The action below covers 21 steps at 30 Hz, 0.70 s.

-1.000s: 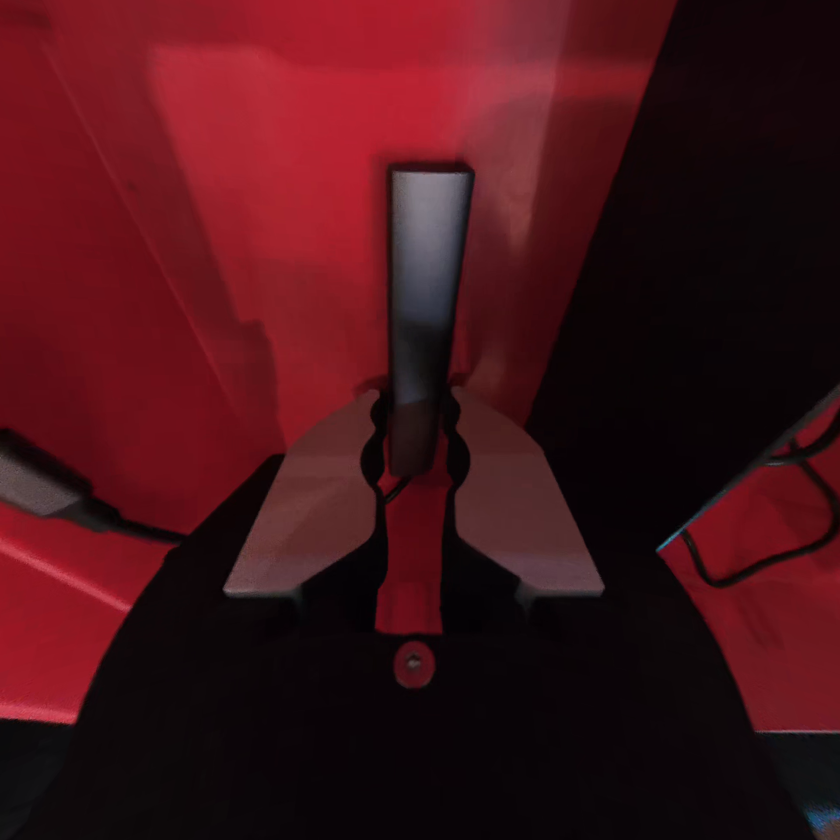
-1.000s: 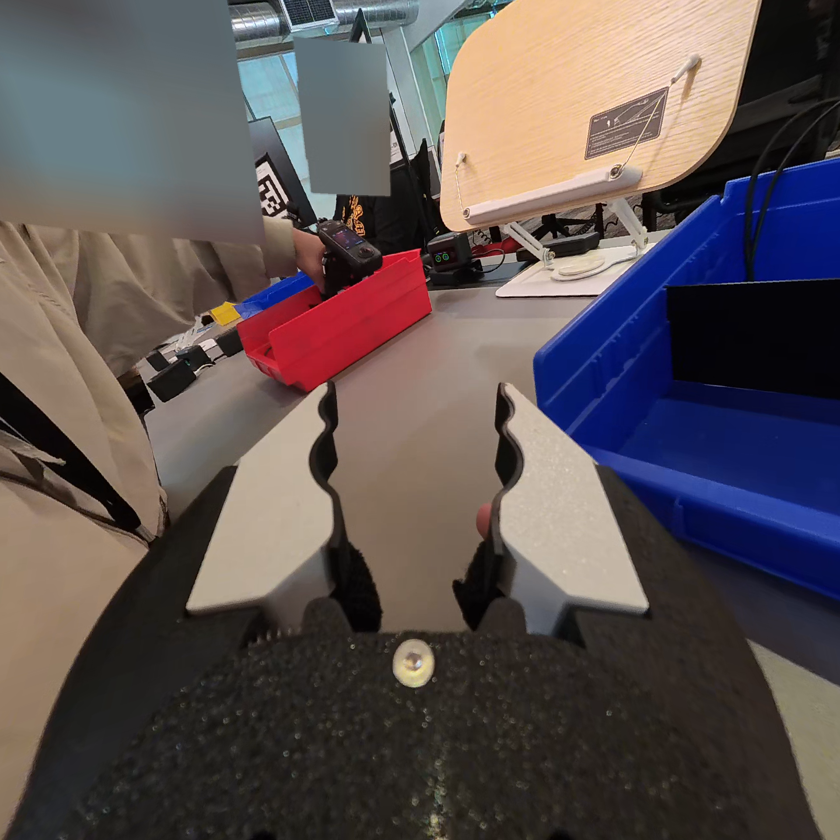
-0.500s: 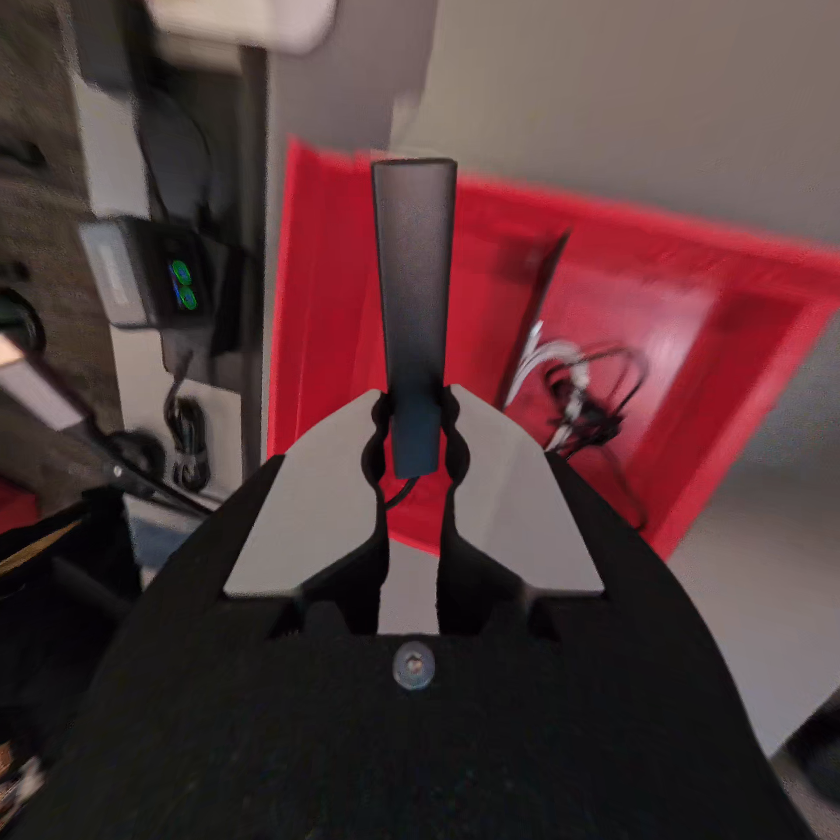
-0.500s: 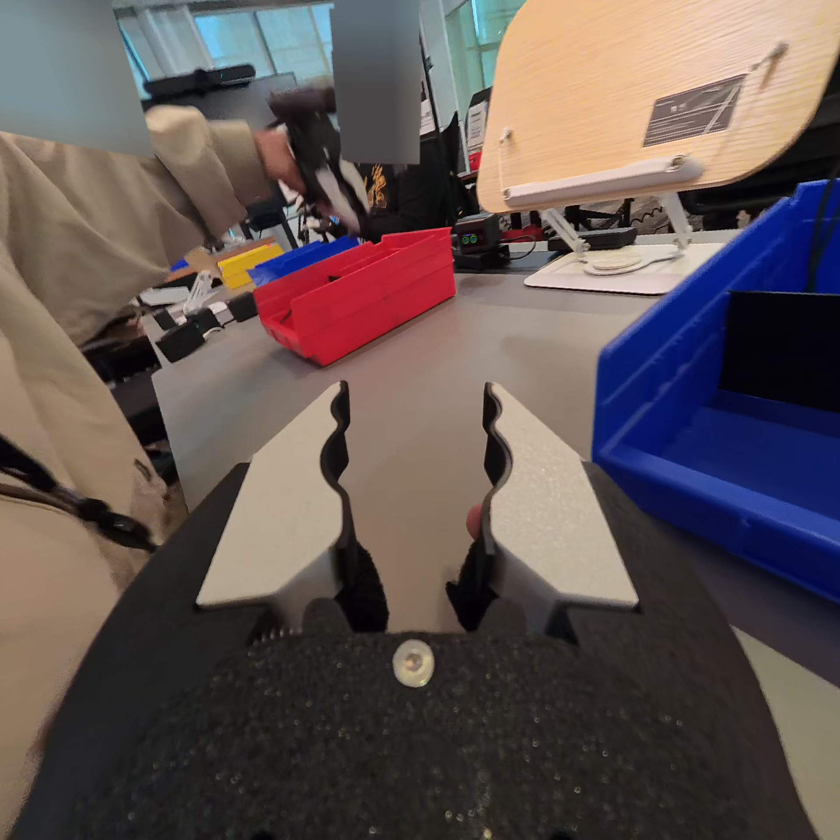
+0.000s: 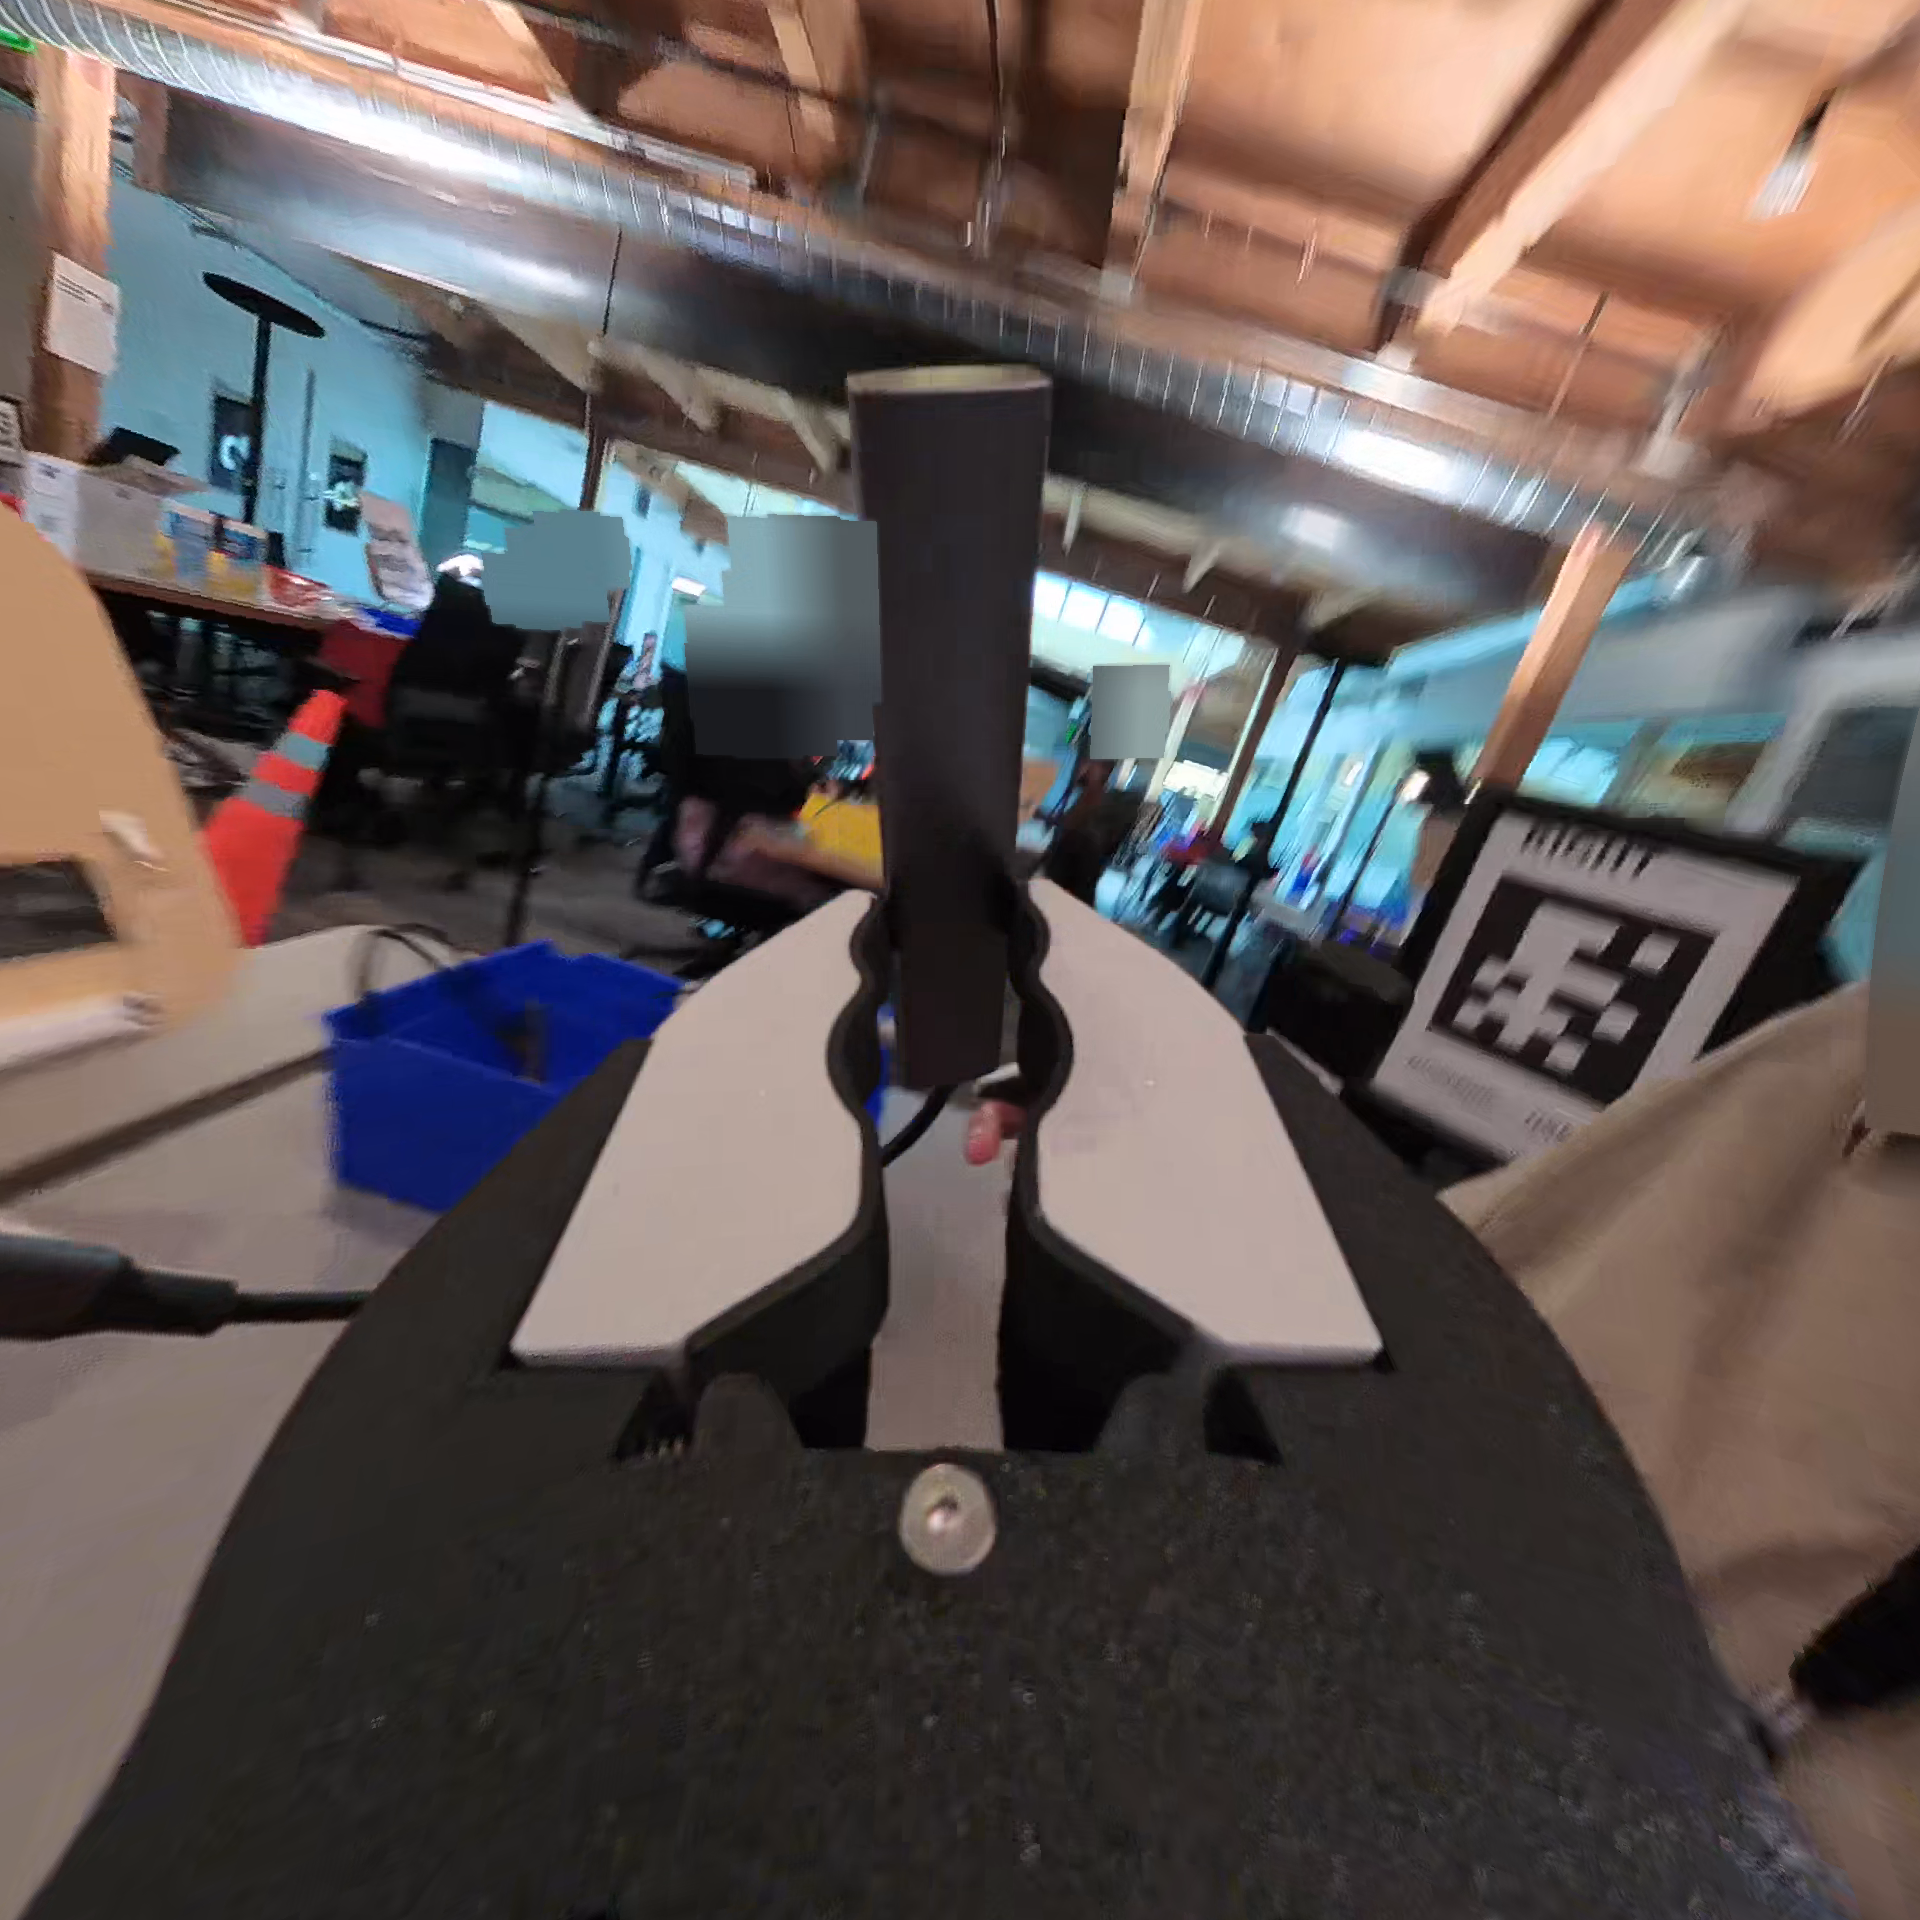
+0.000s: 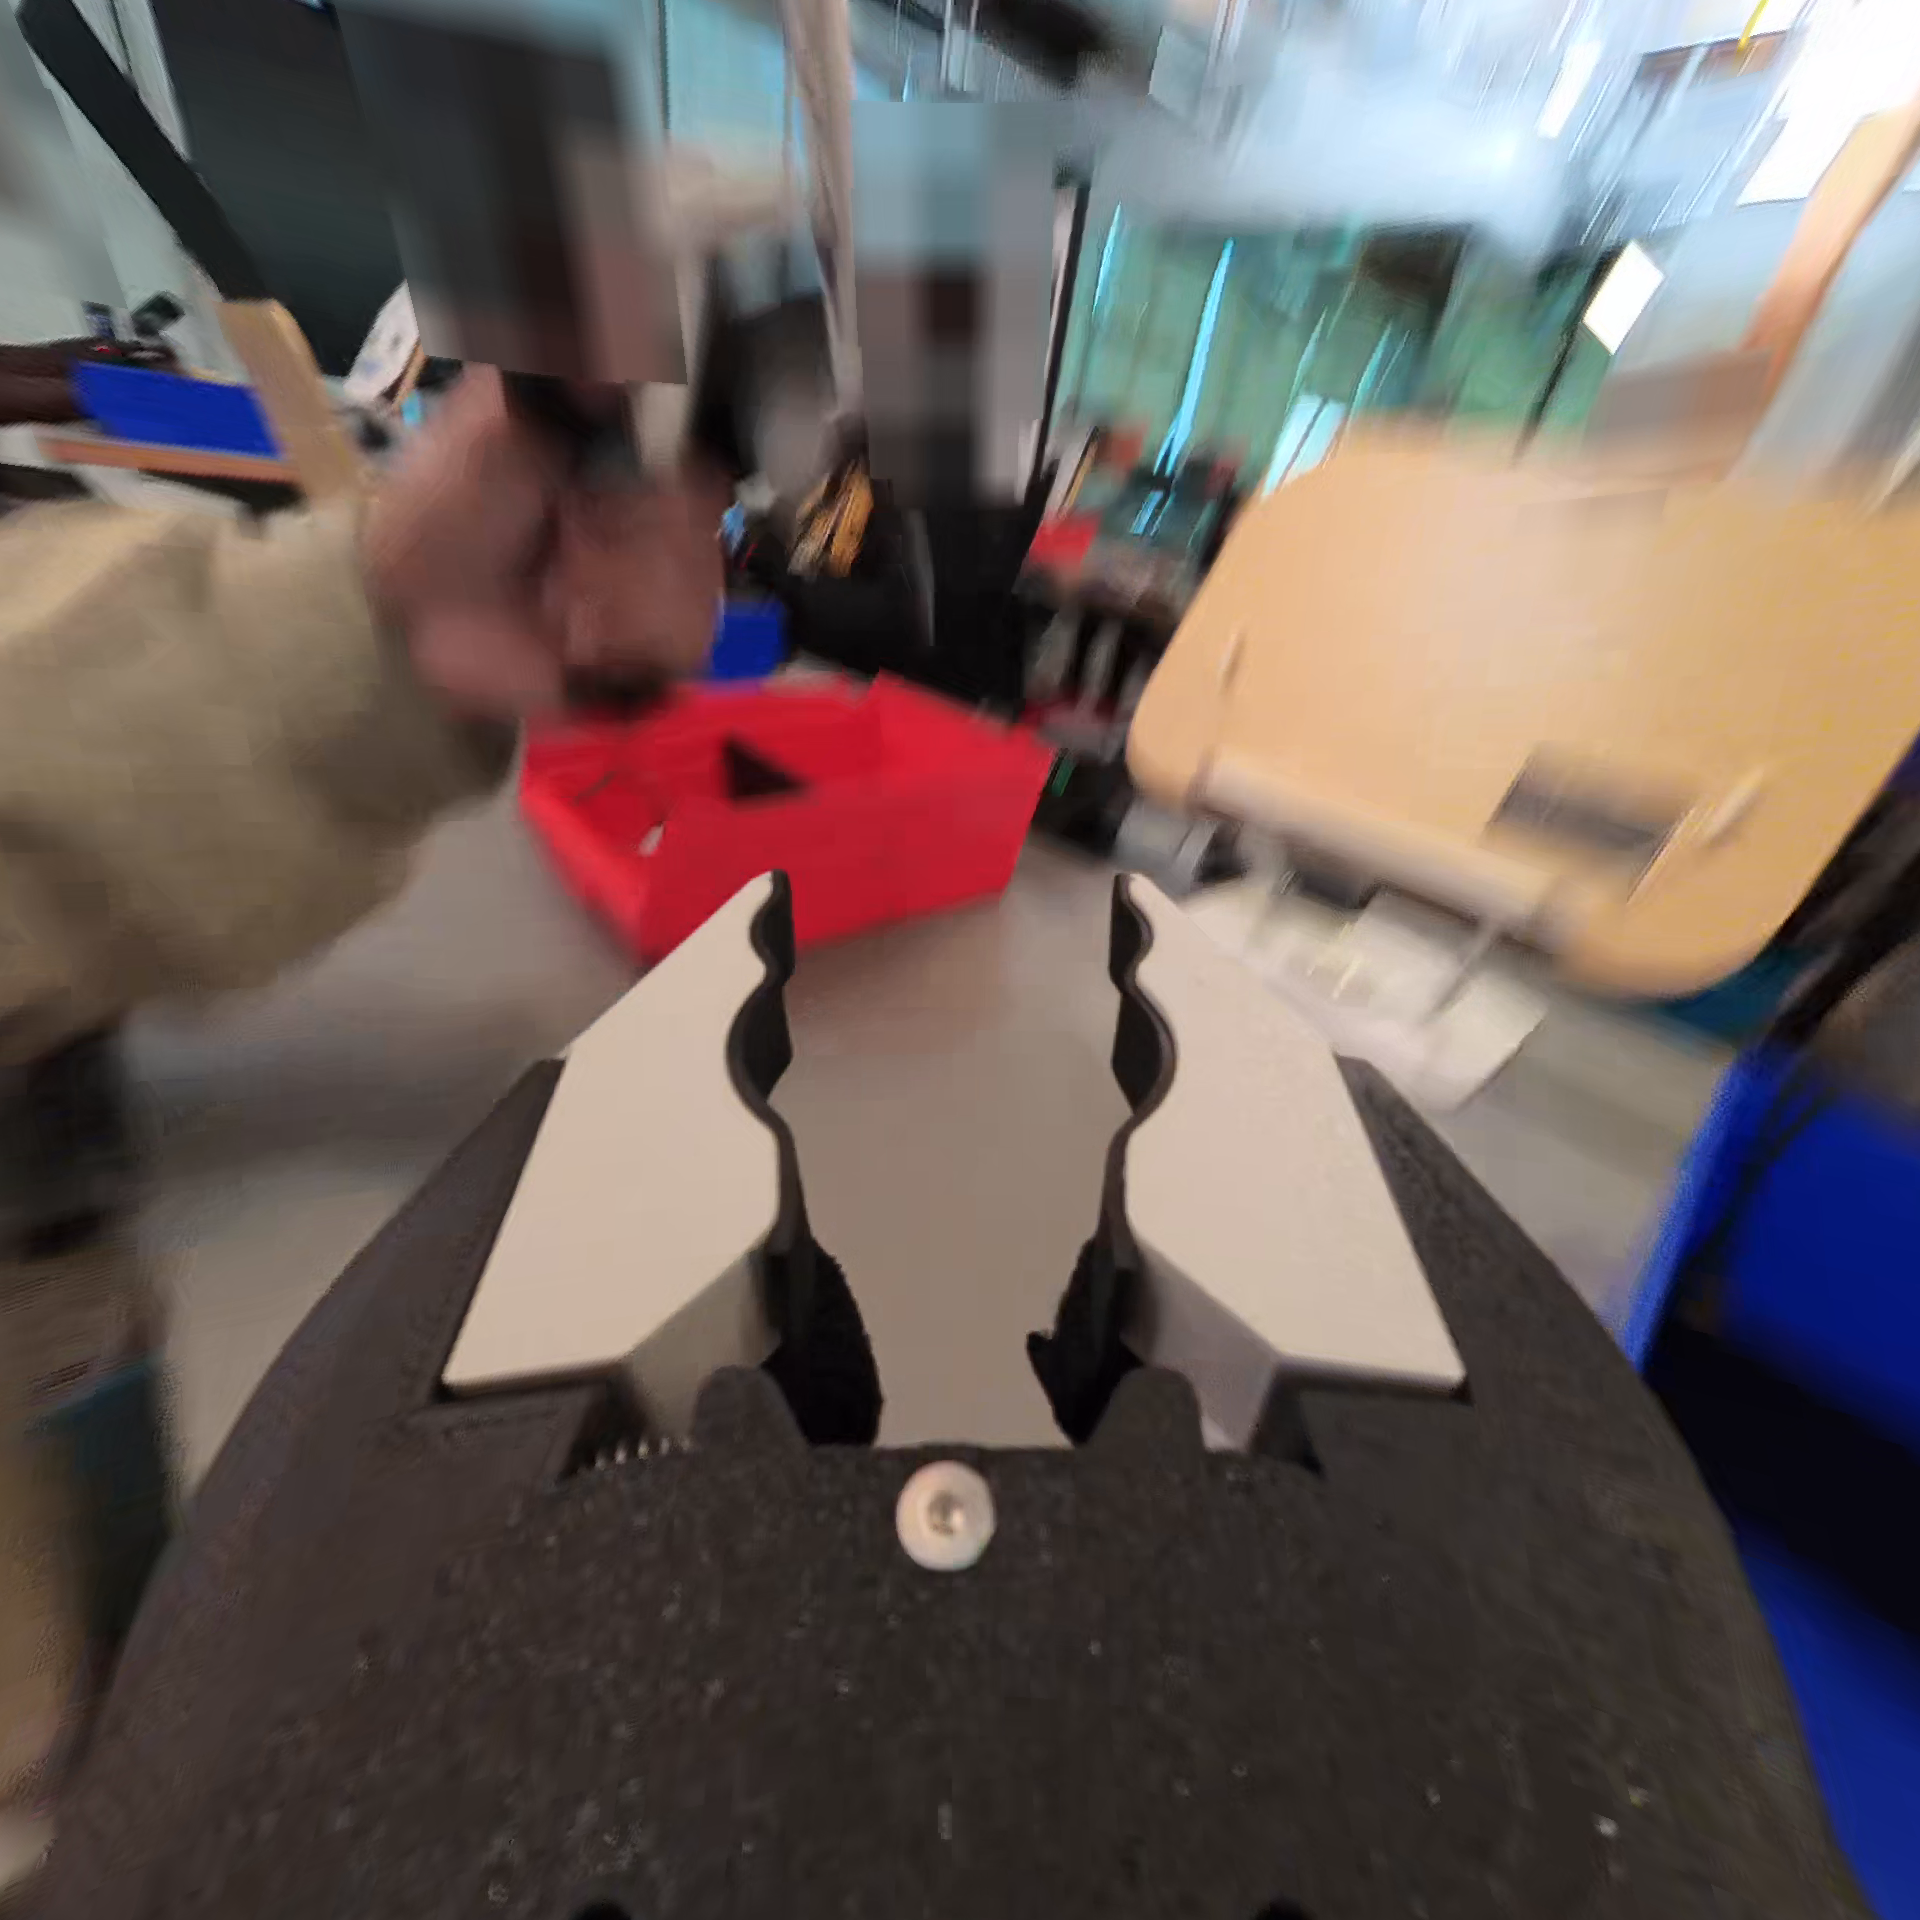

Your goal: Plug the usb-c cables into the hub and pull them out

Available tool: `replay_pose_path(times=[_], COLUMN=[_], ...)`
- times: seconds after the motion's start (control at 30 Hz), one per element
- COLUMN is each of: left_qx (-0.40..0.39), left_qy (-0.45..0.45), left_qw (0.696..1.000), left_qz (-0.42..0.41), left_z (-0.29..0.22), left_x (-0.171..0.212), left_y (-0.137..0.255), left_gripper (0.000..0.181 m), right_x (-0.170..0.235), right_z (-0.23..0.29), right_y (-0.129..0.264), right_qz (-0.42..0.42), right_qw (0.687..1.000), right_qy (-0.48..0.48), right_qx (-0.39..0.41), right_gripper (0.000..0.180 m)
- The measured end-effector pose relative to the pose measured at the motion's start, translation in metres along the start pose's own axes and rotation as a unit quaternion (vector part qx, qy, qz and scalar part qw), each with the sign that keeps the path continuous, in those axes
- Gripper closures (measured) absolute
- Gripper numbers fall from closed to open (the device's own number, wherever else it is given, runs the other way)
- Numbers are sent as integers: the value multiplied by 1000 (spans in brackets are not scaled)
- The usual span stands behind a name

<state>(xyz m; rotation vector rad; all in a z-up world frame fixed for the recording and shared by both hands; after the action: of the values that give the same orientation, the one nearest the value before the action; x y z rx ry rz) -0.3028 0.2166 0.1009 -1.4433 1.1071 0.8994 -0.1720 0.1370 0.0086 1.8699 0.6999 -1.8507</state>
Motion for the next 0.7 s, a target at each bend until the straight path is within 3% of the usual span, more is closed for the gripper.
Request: replay_pose_path(times=[0.17, 0.47, 0.7], left_qx=[8, 52, 64], left_qy=[129, 310, 346], left_qw=[988, 936, 921], left_qz=[-86, -159, -169], left_z=[-27, -42, -39], left_x=[51, 108, 122], left_y=[-32, -43, -44], left_gripper=[159, 159, 159], right_x=[-44, -20, -7], right_z=[13, 19, 18], right_y=[-19, -24, -21], right_qz=[-102, -110, -114], right_qw=[985, 967, 960], right_qy=[127, 221, 254], right_qx=[55, 65, 39], right_gripper=[129, 155, 166])
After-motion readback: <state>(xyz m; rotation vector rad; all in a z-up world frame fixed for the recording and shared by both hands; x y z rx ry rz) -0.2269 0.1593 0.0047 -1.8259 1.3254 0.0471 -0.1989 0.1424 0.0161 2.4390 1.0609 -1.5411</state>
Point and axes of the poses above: each gripper's, where its closed fingertips meet, y back along the fingers, x out of its underside, z = x × y across the jaws, the point moved 3 cm from there along y, back along the fingers, and after that the axes turned 7 degrees about -y, right-handed, at the moved point
